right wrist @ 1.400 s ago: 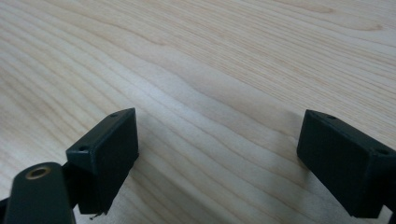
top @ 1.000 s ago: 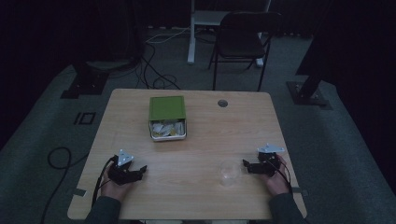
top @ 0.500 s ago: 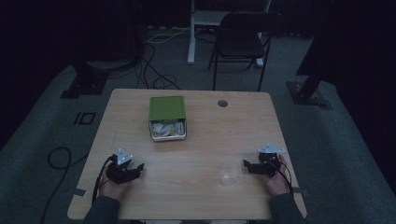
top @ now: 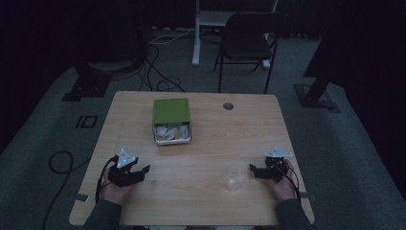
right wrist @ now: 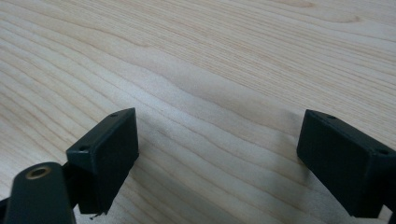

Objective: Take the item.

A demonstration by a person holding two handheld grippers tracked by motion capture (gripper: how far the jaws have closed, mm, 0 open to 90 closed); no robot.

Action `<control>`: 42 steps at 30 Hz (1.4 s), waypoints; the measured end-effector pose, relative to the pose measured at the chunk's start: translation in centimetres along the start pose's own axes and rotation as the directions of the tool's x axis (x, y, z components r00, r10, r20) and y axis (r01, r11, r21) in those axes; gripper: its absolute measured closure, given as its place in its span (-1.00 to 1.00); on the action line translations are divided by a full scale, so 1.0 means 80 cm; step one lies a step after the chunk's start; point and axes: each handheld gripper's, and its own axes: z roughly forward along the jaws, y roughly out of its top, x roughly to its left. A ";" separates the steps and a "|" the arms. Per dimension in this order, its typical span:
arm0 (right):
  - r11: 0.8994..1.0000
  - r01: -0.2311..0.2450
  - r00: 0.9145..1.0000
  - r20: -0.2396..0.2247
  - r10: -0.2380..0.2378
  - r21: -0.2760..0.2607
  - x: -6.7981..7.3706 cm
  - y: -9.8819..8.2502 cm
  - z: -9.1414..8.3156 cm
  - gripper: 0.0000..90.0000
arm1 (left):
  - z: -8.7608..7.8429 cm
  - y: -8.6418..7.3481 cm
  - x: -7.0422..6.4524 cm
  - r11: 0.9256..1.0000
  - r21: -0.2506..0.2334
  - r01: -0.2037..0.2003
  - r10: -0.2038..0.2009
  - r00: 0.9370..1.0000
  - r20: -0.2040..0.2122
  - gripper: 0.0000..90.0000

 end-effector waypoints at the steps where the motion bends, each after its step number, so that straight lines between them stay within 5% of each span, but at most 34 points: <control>1: 1.000 0.000 1.000 0.001 0.000 -0.001 0.000 0.000 0.000 -0.72 | -0.001 0.002 -0.001 1.000 -0.008 -0.003 0.003 1.000 0.003 -0.08; 24: 1.000 -0.004 1.000 0.006 0.004 0.000 0.001 -0.001 -0.001 -0.72 | 0.021 0.057 -0.028 0.995 -0.019 -0.095 0.097 0.993 0.074 -0.03; 42: 1.000 -0.006 1.000 0.007 0.006 0.001 0.001 -0.001 -0.001 -0.72 | 0.053 0.096 -0.027 0.992 -0.019 -0.128 0.129 0.987 0.092 0.04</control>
